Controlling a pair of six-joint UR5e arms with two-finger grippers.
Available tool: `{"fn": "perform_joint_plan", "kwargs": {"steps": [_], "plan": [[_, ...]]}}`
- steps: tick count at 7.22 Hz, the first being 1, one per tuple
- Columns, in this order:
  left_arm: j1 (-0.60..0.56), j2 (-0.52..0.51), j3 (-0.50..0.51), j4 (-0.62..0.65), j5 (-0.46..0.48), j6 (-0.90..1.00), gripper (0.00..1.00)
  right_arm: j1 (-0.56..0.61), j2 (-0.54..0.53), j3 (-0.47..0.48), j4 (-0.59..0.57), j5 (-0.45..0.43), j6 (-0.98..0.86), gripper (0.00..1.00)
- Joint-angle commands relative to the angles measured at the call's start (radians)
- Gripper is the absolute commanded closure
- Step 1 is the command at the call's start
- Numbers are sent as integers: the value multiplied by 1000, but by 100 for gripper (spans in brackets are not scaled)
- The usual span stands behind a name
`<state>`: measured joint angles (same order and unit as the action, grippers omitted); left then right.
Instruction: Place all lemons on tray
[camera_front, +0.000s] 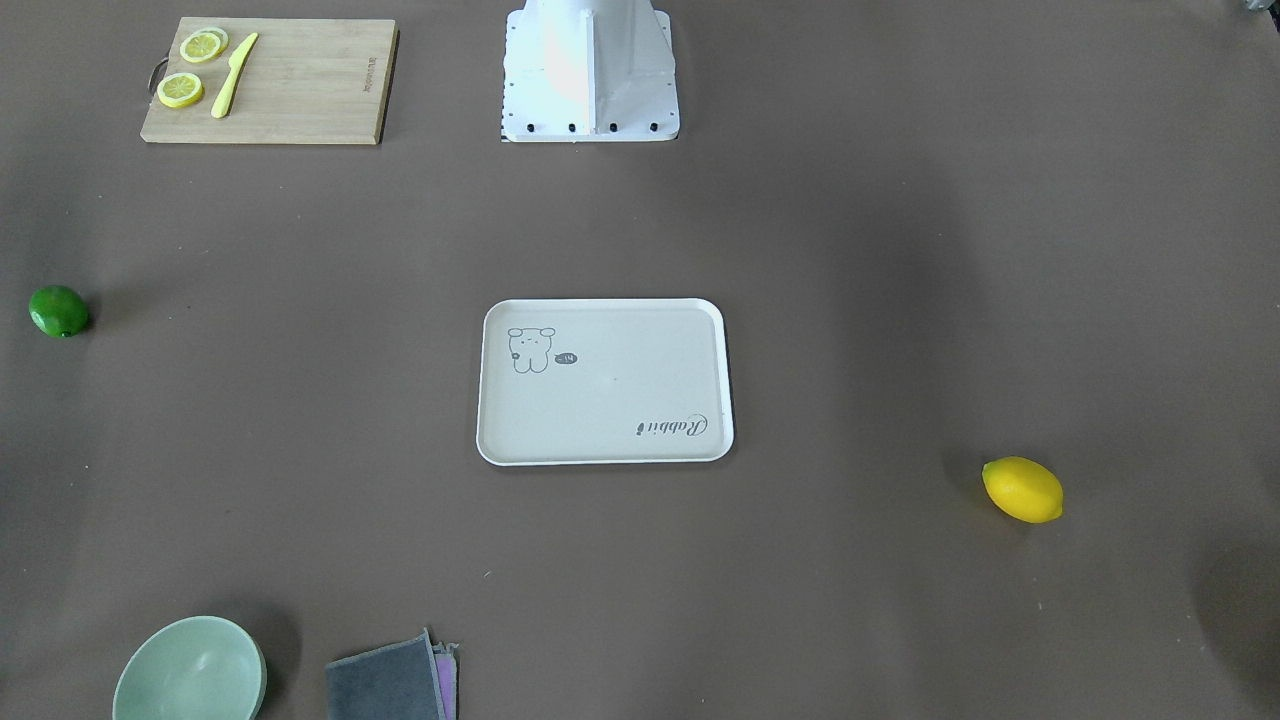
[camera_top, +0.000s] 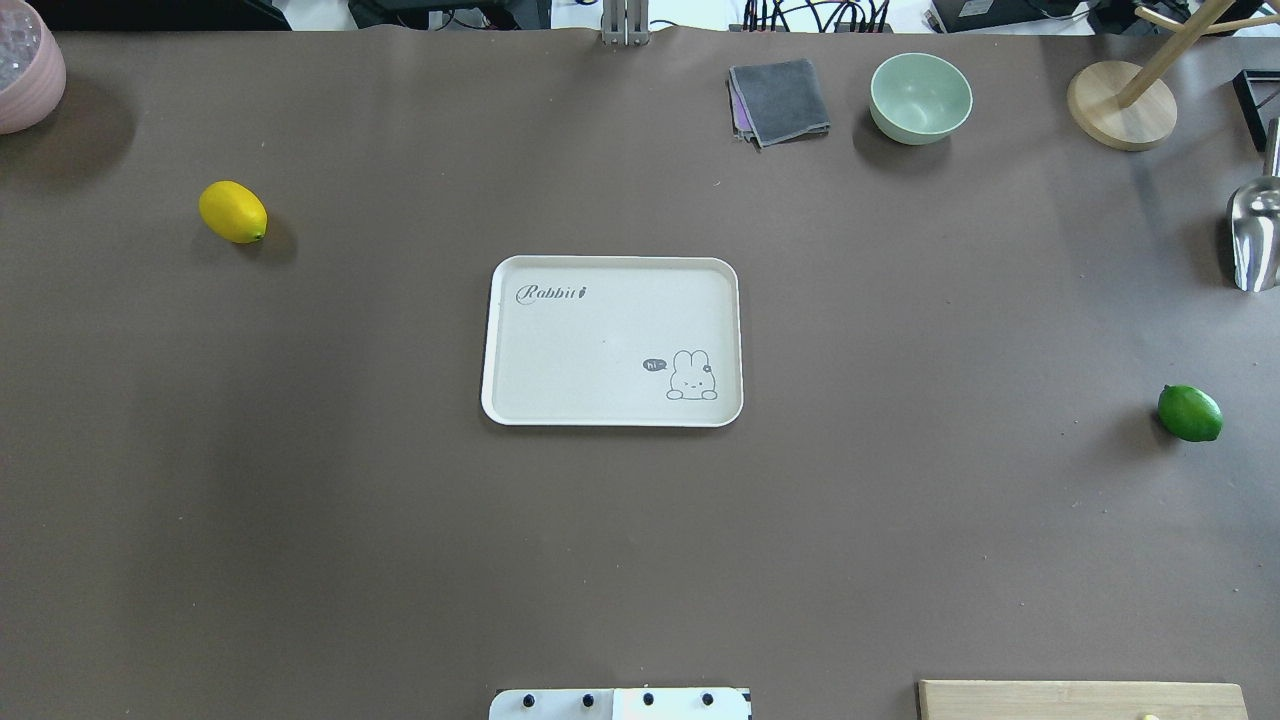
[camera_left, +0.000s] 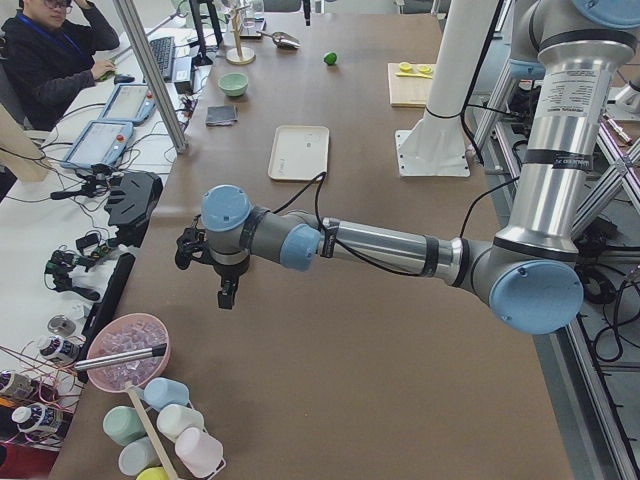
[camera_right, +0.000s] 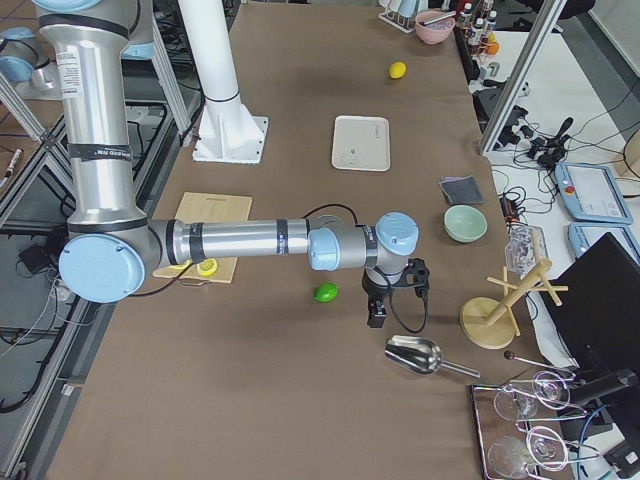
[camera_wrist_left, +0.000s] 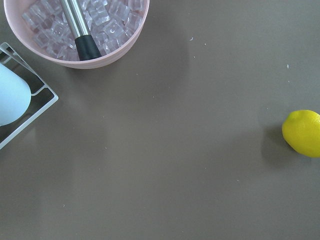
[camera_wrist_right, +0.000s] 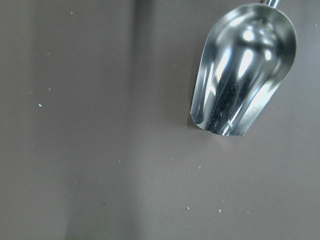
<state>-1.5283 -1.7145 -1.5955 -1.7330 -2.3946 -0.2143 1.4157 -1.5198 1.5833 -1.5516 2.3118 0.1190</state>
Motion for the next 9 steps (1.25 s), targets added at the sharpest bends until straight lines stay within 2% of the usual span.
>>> {"fn": "perform_joint_plan", "kwargs": {"steps": [1,3,4,5,7,8,9], "plan": [[5,18,-11,3,5,0,1,0,-3,6,2,0,18,0],[23,21,12,-13,-14,-2,1,0,-8,4,1,3,18,0],[27,106,-71,-16,-20,6,1,0,-8,3,1,3,19,0],[27,125,-72,-45,-20,9,1,-1,-8,7,1,12,18,0],[27,191,-54,-179,-20,1,1,-4,-8,4,2,63,18,0],[28,182,-20,-251,-20,-26,1,-21,-7,4,2,64,16,0],[40,94,21,-270,-20,-122,1,-41,0,0,43,64,18,0]]}}
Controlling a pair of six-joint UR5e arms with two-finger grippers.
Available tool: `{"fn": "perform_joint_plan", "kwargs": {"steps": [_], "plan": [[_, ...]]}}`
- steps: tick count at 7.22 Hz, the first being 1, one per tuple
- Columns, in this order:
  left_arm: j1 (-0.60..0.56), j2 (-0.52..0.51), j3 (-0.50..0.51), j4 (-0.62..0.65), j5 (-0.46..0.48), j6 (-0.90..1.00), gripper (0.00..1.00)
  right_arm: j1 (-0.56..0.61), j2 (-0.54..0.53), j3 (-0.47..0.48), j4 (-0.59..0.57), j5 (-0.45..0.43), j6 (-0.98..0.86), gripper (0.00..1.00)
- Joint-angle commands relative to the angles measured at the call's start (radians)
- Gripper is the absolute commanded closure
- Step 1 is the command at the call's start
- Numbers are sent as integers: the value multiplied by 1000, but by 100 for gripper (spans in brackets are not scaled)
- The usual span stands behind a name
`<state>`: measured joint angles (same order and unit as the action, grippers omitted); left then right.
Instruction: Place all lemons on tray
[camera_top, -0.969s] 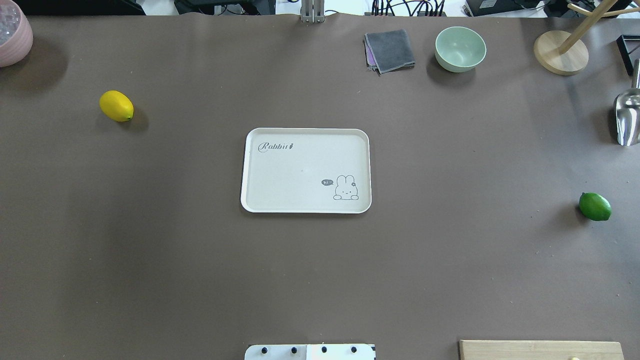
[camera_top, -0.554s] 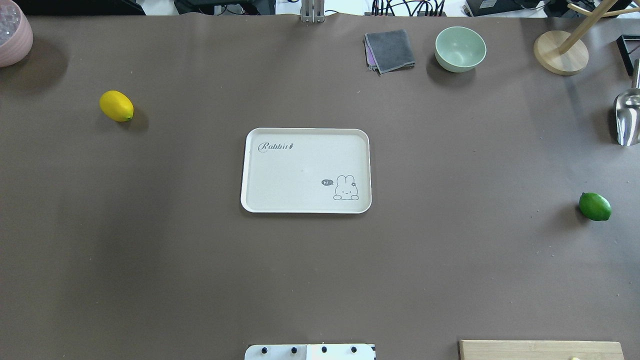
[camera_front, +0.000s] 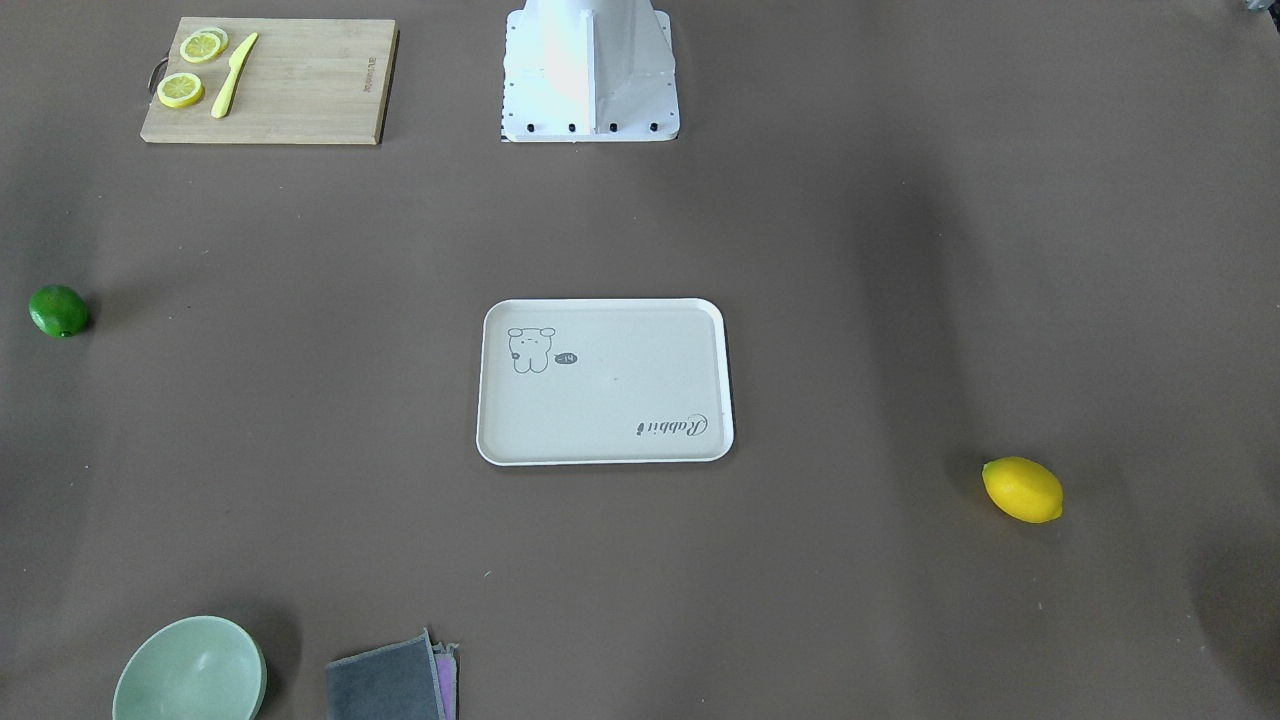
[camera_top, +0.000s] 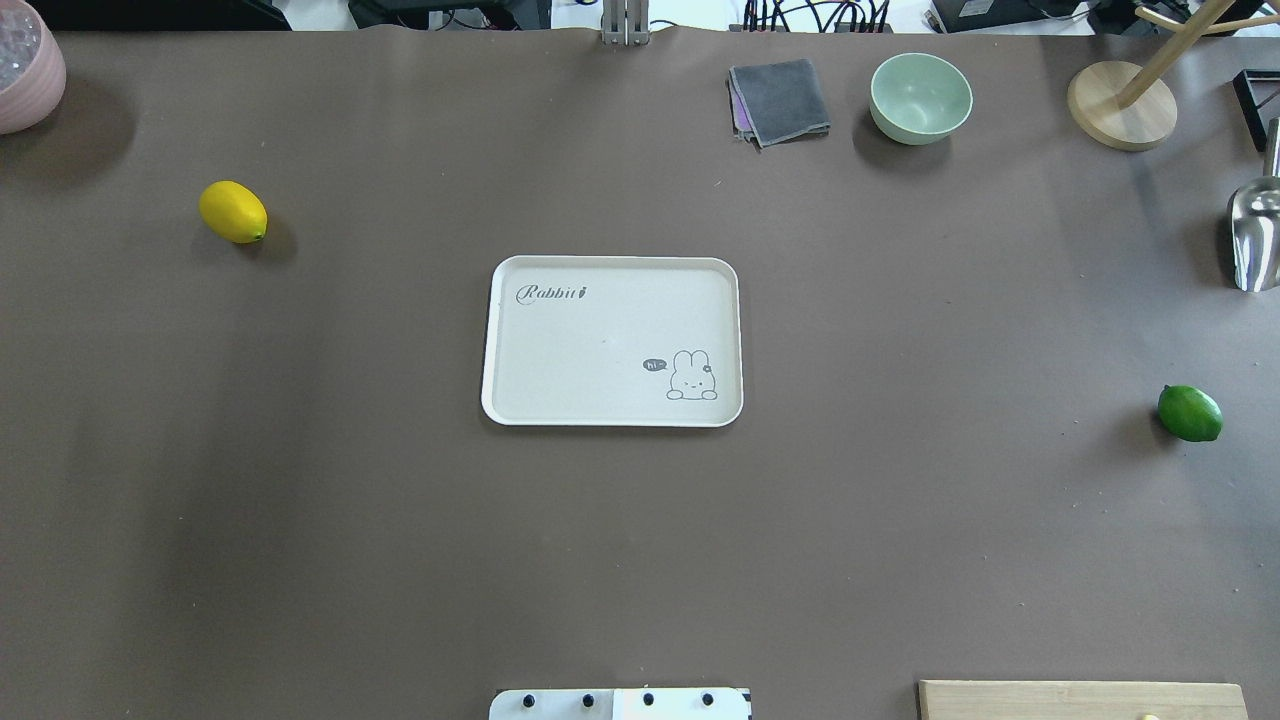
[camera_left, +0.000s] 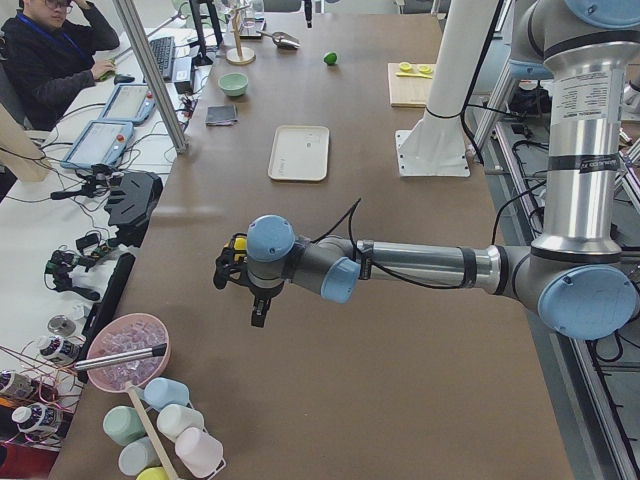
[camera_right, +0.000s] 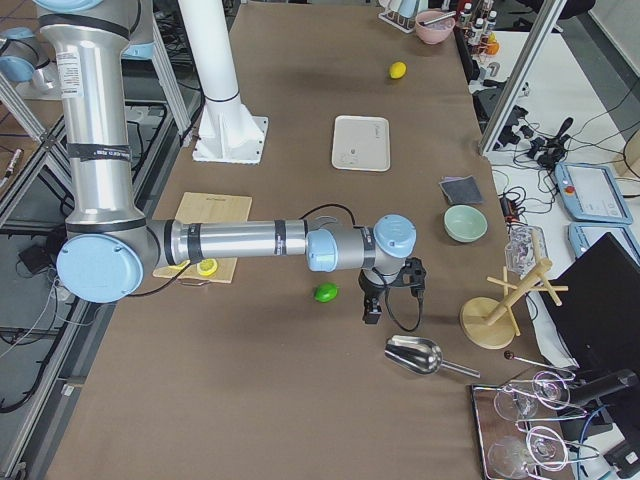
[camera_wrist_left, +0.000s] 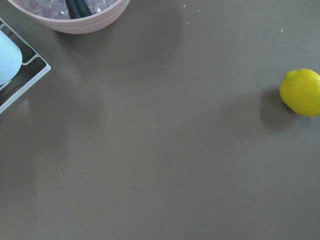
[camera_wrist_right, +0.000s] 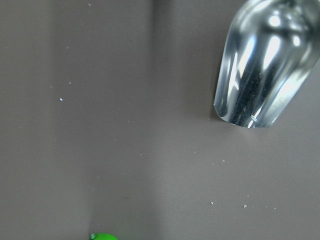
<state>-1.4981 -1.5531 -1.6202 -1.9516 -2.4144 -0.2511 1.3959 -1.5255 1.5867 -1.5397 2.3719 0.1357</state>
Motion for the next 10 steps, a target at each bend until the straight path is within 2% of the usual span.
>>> {"fn": "perform_joint_plan", "kwargs": {"steps": [1,2,5,7,10], "plan": [[89,-162,113,-49,1,-185,1,-46,8,-11,53,4,5,0],[154,-215,149,-56,6,-288,1,-75,30,-16,55,4,51,0],[289,-373,250,-56,12,-440,1,-126,100,-79,55,4,90,0],[344,-464,333,-55,70,-494,1,-141,143,-128,56,3,107,0],[355,-472,350,-40,87,-774,1,-144,142,-140,81,4,110,0]]}}
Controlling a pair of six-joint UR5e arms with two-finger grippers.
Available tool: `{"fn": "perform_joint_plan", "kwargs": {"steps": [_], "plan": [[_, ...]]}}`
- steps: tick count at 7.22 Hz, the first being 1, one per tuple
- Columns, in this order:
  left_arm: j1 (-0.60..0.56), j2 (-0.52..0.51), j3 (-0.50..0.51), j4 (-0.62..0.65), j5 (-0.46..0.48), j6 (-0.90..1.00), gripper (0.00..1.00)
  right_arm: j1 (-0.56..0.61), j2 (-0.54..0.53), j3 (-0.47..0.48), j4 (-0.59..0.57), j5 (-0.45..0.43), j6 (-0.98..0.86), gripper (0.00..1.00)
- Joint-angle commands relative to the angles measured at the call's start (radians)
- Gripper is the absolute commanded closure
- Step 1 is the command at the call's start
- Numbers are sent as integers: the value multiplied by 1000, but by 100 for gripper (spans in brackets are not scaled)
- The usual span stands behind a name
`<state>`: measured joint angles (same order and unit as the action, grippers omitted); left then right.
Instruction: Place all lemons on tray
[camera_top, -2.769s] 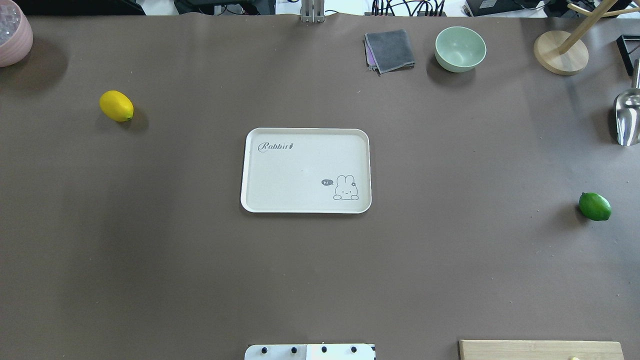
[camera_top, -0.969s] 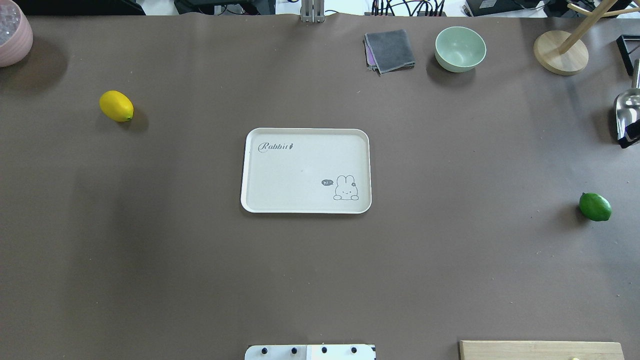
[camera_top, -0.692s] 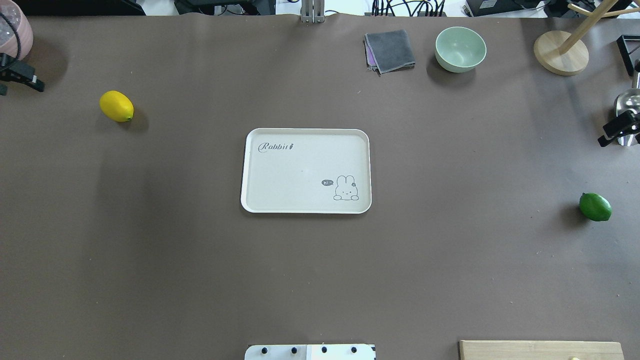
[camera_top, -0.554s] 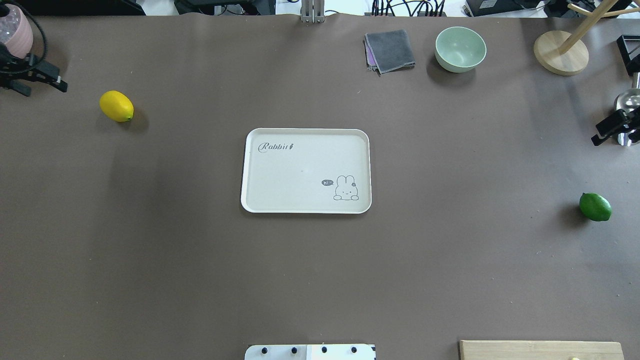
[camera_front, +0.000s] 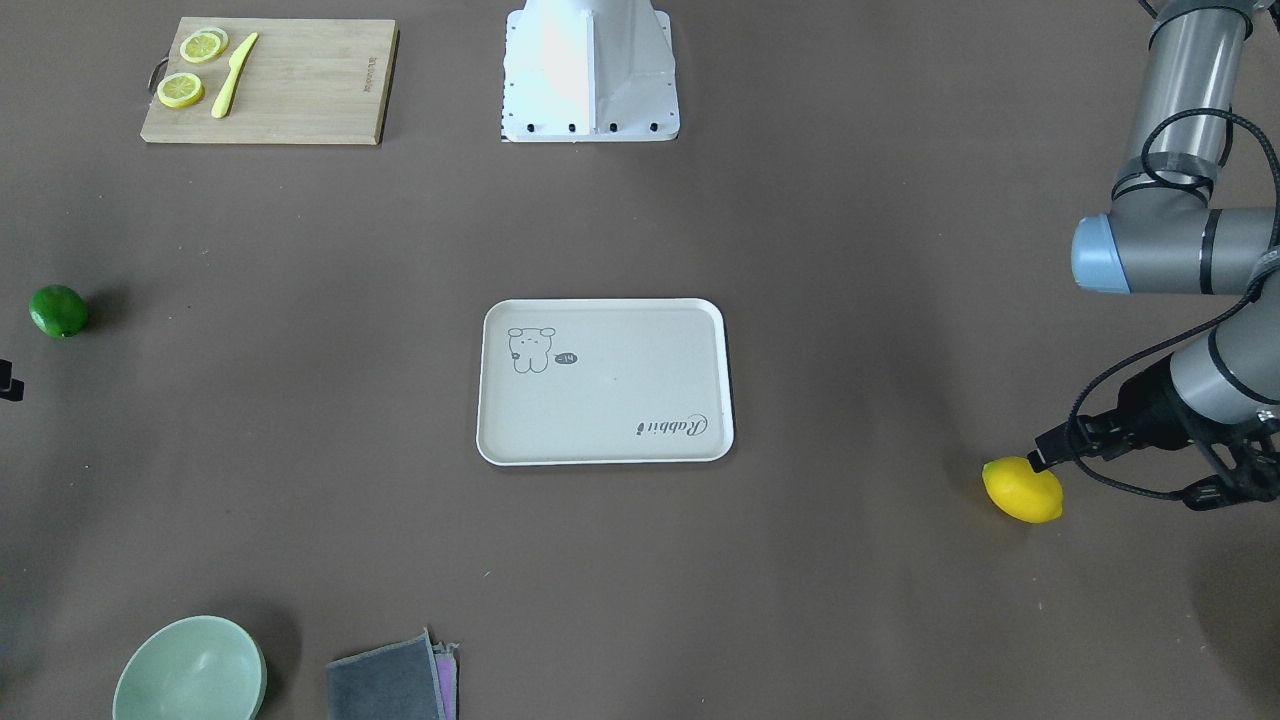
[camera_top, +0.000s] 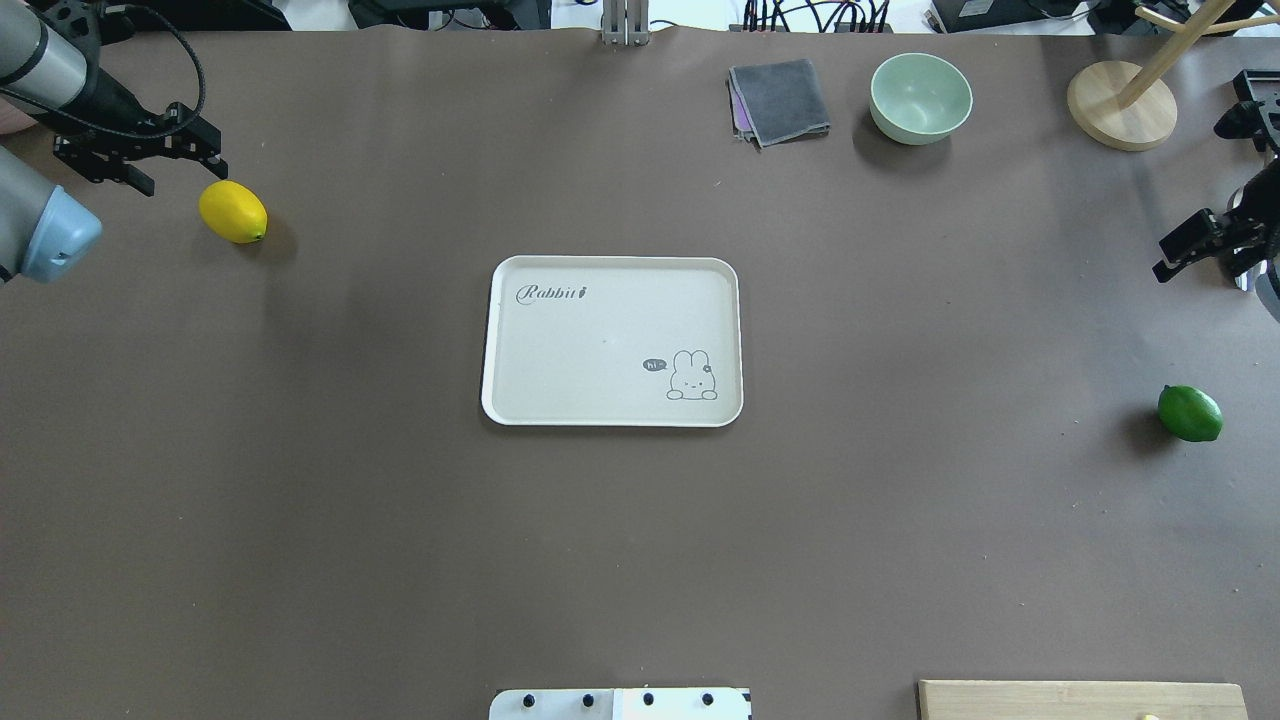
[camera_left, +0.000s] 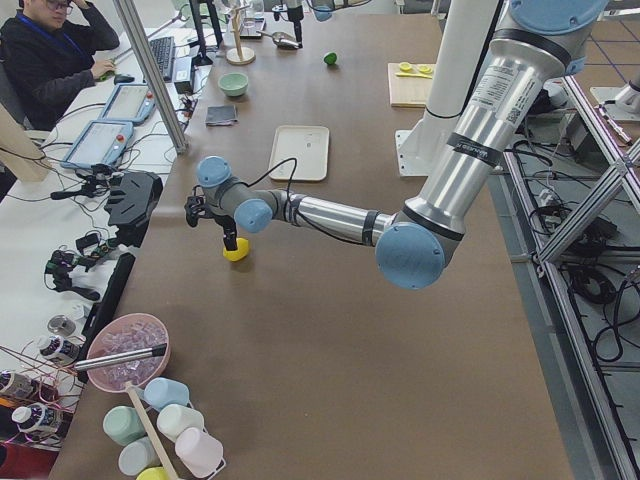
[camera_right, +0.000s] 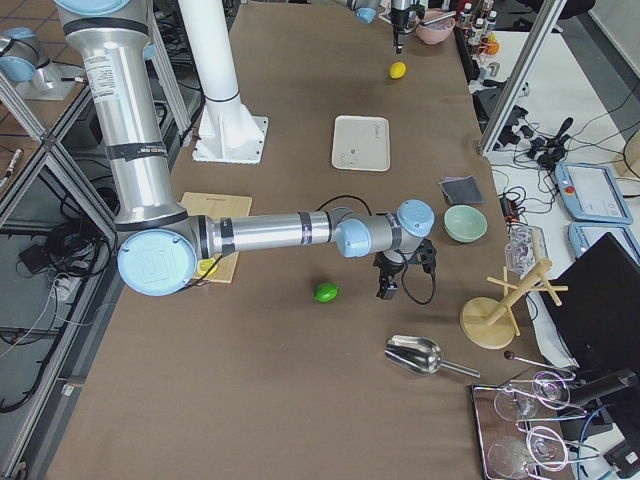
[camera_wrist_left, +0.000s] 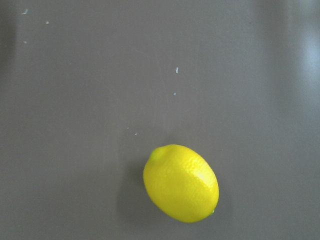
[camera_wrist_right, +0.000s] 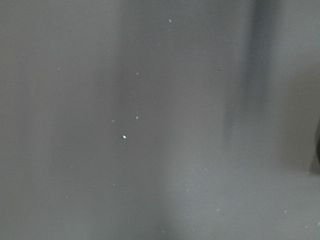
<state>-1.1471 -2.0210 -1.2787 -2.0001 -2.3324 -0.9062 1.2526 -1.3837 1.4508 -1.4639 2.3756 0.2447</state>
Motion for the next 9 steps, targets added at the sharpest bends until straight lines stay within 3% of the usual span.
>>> {"fn": "perform_joint_plan", "kwargs": {"steps": [1,7,9], "plan": [[12,-4,36,7,5,-158,1,-2,0,-6,5,1,1,0],[33,-36,99,-11,4,-309,1,-4,0,-4,5,-1,1,0],[33,-45,150,-94,13,-307,1,-4,0,-4,5,-2,1,0]]}}
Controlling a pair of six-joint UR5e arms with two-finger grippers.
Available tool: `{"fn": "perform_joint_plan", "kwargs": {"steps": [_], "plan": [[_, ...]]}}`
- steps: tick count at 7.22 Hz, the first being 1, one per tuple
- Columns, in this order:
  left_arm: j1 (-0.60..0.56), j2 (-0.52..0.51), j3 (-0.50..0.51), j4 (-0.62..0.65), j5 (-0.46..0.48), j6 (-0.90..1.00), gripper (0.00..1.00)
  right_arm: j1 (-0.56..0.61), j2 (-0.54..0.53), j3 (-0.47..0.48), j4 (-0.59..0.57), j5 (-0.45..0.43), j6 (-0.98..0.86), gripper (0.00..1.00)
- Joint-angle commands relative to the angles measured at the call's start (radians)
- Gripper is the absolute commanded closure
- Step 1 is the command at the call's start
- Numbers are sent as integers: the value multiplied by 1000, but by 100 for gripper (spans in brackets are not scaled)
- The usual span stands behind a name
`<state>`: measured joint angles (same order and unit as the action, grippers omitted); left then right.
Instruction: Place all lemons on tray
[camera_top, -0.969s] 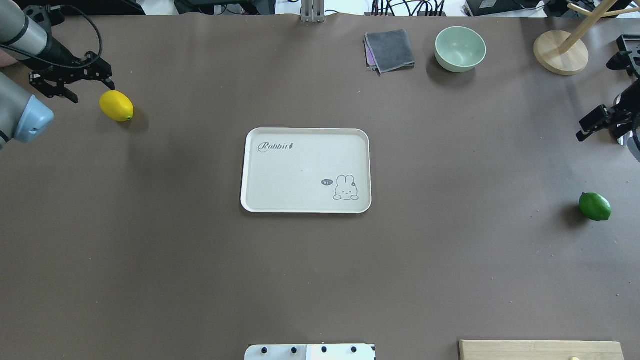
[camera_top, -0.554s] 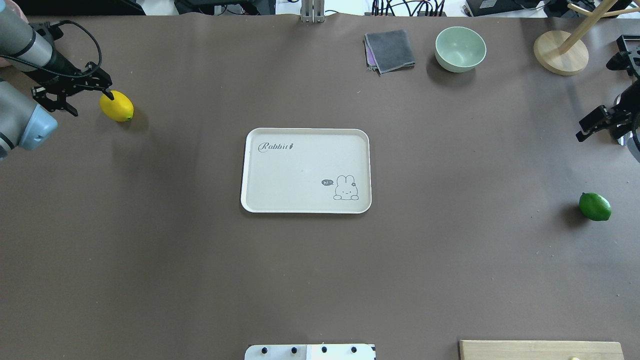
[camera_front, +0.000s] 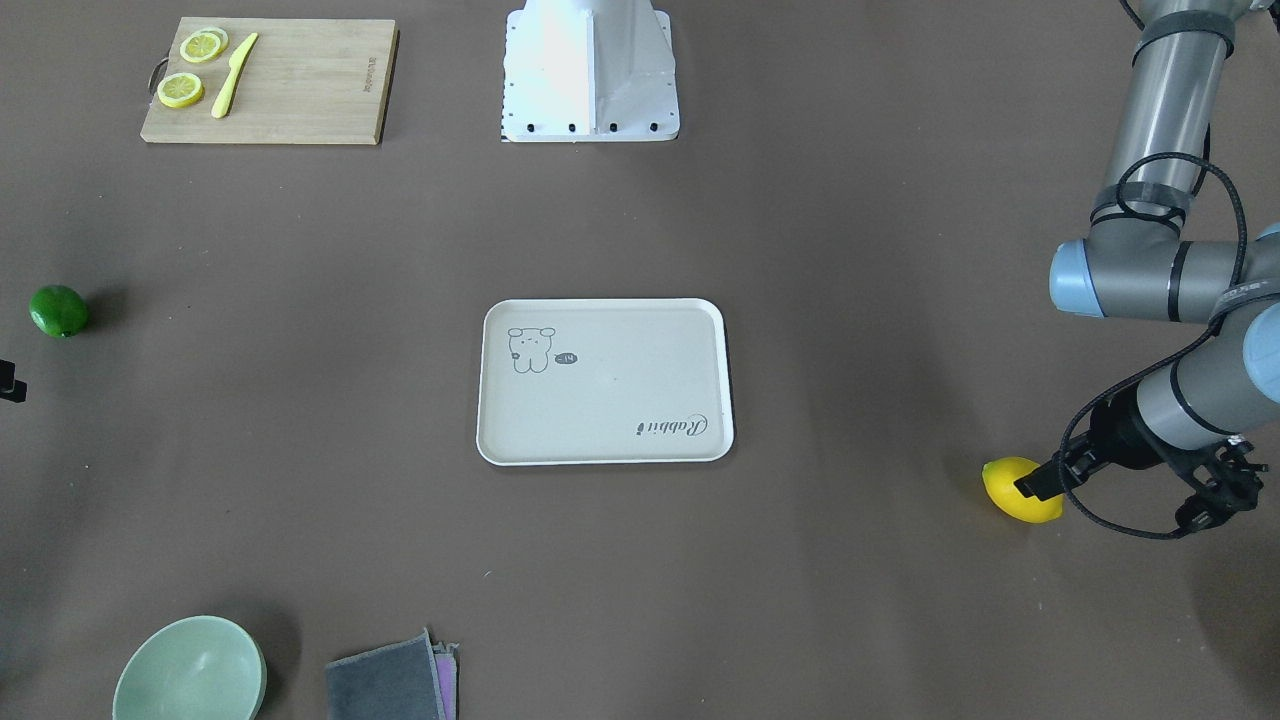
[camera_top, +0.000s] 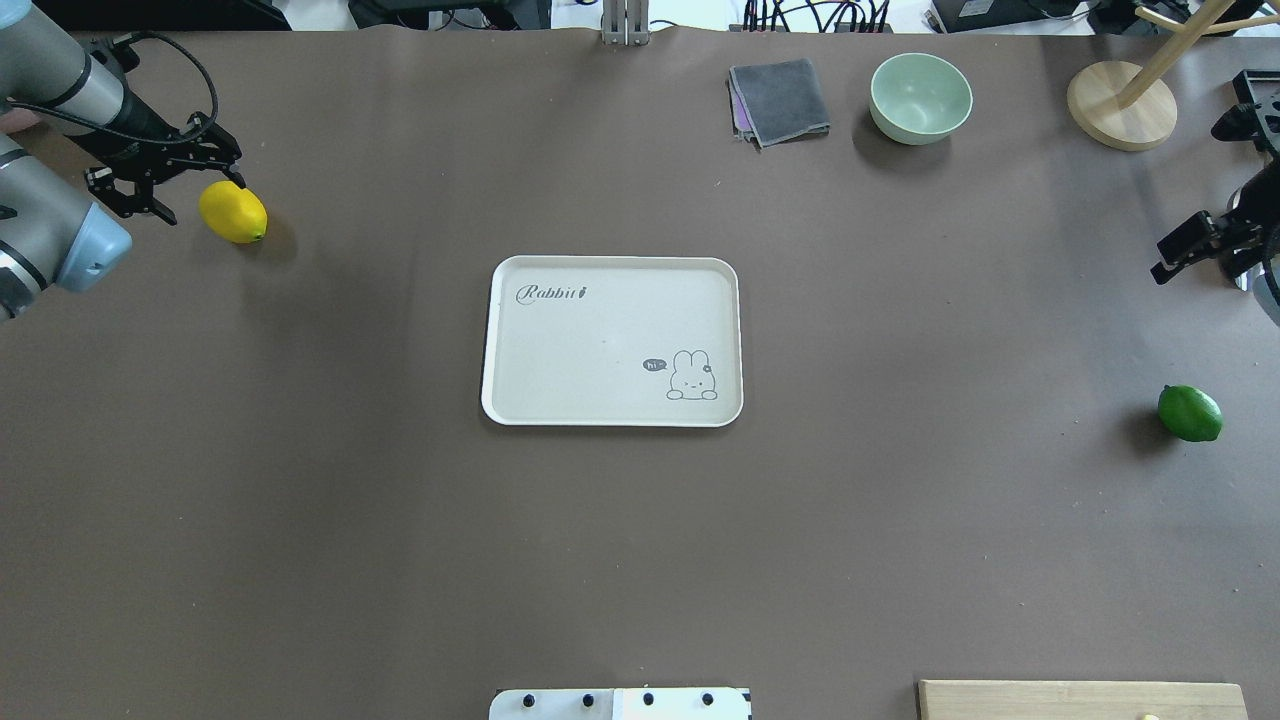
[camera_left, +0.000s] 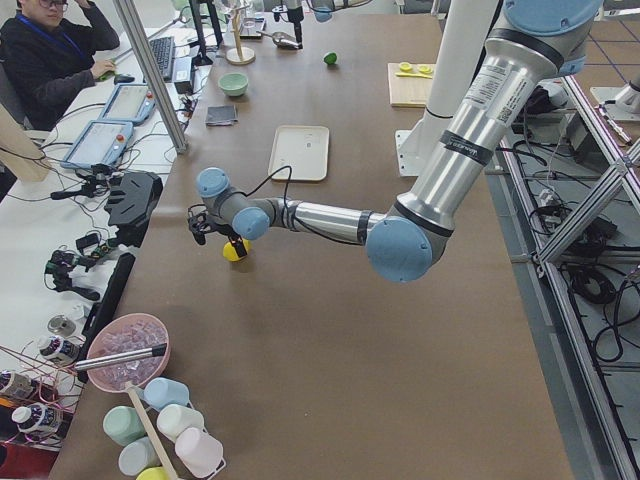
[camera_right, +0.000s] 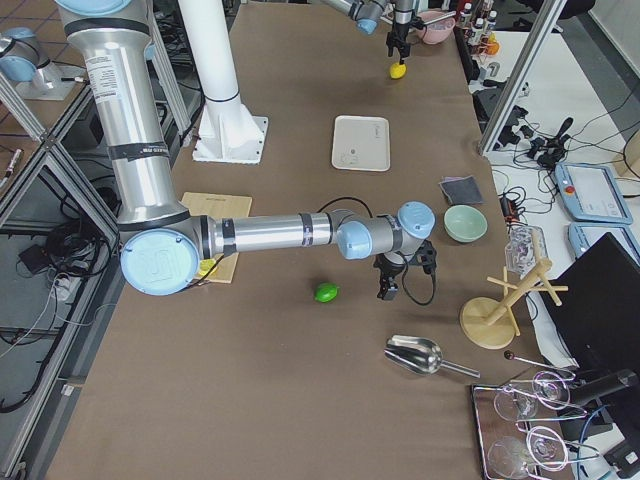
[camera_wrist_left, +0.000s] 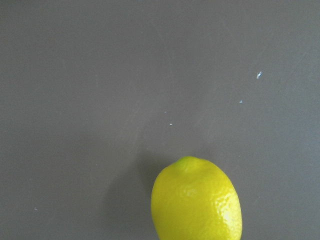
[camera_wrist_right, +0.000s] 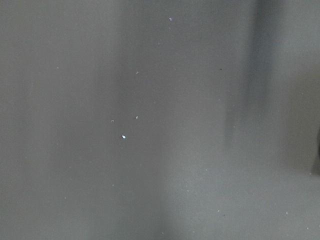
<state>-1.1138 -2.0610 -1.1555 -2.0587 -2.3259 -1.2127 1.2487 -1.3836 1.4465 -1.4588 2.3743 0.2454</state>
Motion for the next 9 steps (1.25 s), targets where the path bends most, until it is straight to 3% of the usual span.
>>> {"fn": "perform_joint_plan", "kwargs": {"steps": [1,7,9], "plan": [[9,-7,30,-35,23,-1,1,0,0,0,0,-1,0,0],[55,-17,75,-80,62,-2,1,-3,-2,-3,0,-3,0,0],[81,-22,79,-92,115,-1,2,-3,0,-6,0,-3,0,0]]}}
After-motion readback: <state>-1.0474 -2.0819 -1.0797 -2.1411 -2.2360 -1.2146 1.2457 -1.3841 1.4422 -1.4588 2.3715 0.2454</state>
